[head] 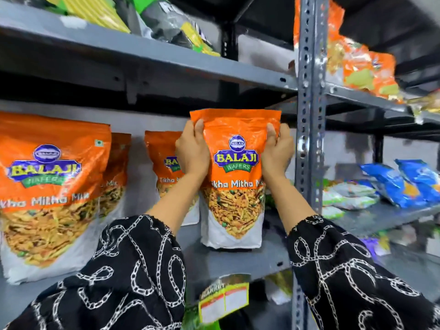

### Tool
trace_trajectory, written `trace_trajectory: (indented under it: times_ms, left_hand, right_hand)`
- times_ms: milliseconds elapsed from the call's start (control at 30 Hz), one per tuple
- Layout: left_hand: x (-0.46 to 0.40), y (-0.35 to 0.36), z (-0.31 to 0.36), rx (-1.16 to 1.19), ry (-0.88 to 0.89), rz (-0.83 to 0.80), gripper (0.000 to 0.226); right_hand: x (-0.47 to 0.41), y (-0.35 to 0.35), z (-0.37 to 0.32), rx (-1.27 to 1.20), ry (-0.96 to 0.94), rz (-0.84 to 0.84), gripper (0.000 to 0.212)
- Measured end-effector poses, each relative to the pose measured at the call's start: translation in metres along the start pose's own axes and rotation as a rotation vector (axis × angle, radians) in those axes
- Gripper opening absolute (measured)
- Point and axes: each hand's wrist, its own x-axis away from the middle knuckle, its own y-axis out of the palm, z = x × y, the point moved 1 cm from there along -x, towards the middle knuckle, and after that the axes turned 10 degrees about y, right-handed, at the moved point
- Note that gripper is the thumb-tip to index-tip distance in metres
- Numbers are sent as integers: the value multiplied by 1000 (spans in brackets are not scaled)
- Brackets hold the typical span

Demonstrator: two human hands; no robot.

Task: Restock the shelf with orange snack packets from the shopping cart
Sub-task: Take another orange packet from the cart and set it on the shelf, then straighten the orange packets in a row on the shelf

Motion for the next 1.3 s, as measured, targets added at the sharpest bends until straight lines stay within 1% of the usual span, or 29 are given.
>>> trace_trajectory:
  times_ms: [67, 167, 267, 300, 333, 367, 400, 467, 567, 633, 733, 800, 867, 933, 1000, 1033, 1067, 1100, 1233, 1300]
  left_hand:
    - [2, 6, -16, -27, -19, -18, 39]
    - [7, 14, -35, -31, -30, -29, 40]
    - [6, 17, -39, -89, -2, -13, 43]
    - [6, 16, -38, -134, 15, -12, 45]
    - [6, 14, -36, -159, 33, -21, 48]
    - [7, 10, -35, -155, 52, -44, 53]
    - [8, 5, -34, -150, 77, -65, 58]
    - [12, -13, -33, -208, 142, -79, 62]
    - [19, -56, -32, -336, 240, -60, 61]
    - [24, -96, -36, -392, 298, -9, 61]
    - [37, -164, -50, -435, 269, 72, 64]
    - [47, -207, -61, -440, 170, 132, 66]
    - [54, -244, -75, -452, -36, 205, 65]
    - [58, -269, -94, -409, -338, 248, 58]
    - [61, -283, -113, -231, -680, 214, 54]
    - [63, -286, -119, -138, -796, 172, 56]
    - [65, -285, -121, -96, -857, 116, 59]
    - [66, -284, -121, -99, -877, 66, 61]
    - [66, -280, -116, -162, -841, -48, 65]
    - [66, -279, -111, -173, -839, -80, 65]
  right_hand:
    - [0, 12, 15, -4, 6, -24, 28]
    - [1, 21, 35, -6, 34, -46, 33]
    - [0, 27, 39, -16, 43, -93, 27]
    - [1, 28, 38, -5, 33, -115, 35]
    - [3, 29, 34, 27, 1, -120, 48]
    - [7, 30, 30, 68, -45, -97, 59]
    - [12, 30, 23, 110, -101, -59, 66]
    - [28, 30, 8, 151, -189, -6, 68]
    - [60, 35, -14, 86, -268, -13, 60]
    - [93, 45, -30, -8, -258, -98, 56]
    - [156, 66, -43, -110, -124, -286, 49]
    - [208, 84, -47, -153, 48, -474, 43]
    - [260, 102, -51, -149, 321, -695, 39]
    - [301, 116, -54, -108, 553, -883, 40]
    - [325, 126, -62, -66, 651, -970, 47]
    - [331, 129, -66, -57, 660, -974, 49]
    - [334, 131, -67, -47, 658, -972, 52]
    - [336, 133, -69, -29, 658, -974, 54]
    - [333, 131, -67, -3, 695, -925, 56]
    - [332, 129, -67, -5, 708, -889, 56]
